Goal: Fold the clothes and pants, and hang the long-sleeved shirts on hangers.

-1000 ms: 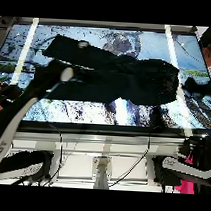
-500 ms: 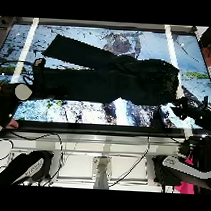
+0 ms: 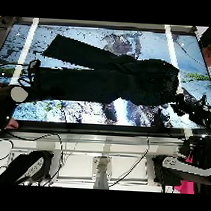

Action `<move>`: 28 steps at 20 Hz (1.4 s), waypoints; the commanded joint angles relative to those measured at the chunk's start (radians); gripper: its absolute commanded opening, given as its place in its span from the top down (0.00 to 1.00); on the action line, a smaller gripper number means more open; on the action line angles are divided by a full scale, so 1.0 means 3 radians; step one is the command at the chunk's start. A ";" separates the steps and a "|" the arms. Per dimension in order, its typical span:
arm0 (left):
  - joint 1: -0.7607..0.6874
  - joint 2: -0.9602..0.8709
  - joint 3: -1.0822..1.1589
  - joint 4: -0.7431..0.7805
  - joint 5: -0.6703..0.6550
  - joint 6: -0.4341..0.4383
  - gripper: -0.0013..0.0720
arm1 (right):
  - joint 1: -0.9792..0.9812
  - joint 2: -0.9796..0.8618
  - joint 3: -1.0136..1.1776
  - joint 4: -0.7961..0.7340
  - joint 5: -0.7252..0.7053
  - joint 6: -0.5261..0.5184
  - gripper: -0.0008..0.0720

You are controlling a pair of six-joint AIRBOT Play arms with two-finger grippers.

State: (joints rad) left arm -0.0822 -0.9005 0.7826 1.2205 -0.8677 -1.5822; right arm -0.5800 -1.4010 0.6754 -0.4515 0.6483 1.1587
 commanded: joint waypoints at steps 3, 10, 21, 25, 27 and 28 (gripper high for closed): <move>0.0381 -0.0045 -0.0003 -0.0149 0.0053 0.0017 0.98 | 0.0318 -0.0383 0.0379 0.0031 -0.0069 0.0065 0.58; 0.1213 -0.0047 -0.0072 -0.0314 -0.0278 0.0402 0.98 | -0.0374 -0.0084 0.0384 -0.0601 0.0495 0.0249 0.95; 0.2538 -0.0053 -0.1095 -0.1652 -0.0029 0.1050 0.68 | -0.0949 0.0029 0.0384 -0.0870 0.1268 -0.0004 0.95; 0.2537 -0.0296 -0.1101 -0.2036 0.0130 0.1050 0.12 | -0.0949 0.0029 0.0384 -0.0868 0.1272 -0.0004 0.95; 0.2537 -0.0532 -0.1101 -0.2430 0.0214 0.1078 0.12 | -0.0949 0.0029 0.0384 -0.0868 0.1274 -0.0004 0.95; 0.2537 -0.0669 -0.1101 -0.2585 0.0229 0.1180 0.12 | -0.0949 0.0029 0.0384 -0.0868 0.1277 -0.0004 0.95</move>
State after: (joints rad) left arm 0.6739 -1.0195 0.4595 0.5953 -0.8360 -1.2625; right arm -0.8639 -1.3930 0.7902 -0.7105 1.0256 1.1591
